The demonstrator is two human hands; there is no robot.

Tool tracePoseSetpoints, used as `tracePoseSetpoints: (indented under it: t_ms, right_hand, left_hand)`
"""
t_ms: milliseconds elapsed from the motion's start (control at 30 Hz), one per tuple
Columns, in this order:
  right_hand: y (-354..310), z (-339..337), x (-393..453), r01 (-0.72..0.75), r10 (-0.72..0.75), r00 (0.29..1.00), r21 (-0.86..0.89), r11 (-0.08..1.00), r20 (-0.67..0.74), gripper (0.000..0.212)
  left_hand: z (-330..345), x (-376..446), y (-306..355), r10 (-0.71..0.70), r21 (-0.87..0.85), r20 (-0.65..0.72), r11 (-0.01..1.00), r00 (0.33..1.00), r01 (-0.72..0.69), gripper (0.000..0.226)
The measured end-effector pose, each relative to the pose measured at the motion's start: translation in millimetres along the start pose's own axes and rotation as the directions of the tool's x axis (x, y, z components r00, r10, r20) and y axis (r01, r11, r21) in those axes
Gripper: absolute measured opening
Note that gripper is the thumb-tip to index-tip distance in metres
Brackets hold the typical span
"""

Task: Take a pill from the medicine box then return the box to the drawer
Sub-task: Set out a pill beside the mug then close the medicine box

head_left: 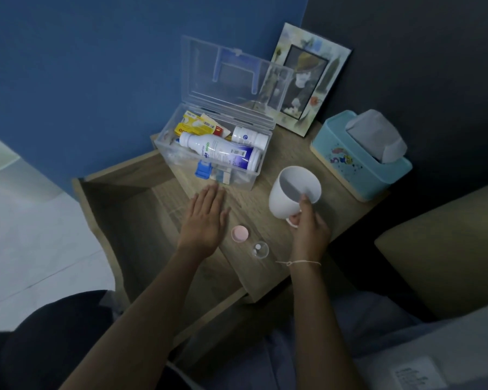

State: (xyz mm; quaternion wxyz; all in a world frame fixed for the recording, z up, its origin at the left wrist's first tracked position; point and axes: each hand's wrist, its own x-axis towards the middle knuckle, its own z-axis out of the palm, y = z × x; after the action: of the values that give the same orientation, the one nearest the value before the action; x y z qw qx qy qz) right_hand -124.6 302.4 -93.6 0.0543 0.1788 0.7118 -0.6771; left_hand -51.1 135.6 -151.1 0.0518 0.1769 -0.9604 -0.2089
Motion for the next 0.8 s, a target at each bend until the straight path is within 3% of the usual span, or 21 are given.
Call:
tracePoseSetpoints:
  t_ms: [300,633,800]
  right_hand:
    - [20.3,-9.0,-20.4,0.035,-0.029,0.996,-0.08,0.996,0.078,0.02]
    - [28.5,-13.8,-30.6,0.046,-0.036,0.996,-0.122,0.991,0.085,0.041]
    - [25.1,-14.0,-34.1,0.02,-0.013,0.997,-0.101,0.995,0.074,0.035]
  left_hand:
    - [3.1,0.5,-1.9,0.009,-0.006,-0.006,1.0,1.0,-0.009,0.052]
    - [2.4,0.9,-2.5,0.024,-0.003,0.018,1.0,1.0,-0.024,0.053]
    - [-2.0,1.8,-3.4,0.022,-0.02,0.073,1.0,0.997,-0.021,0.054]
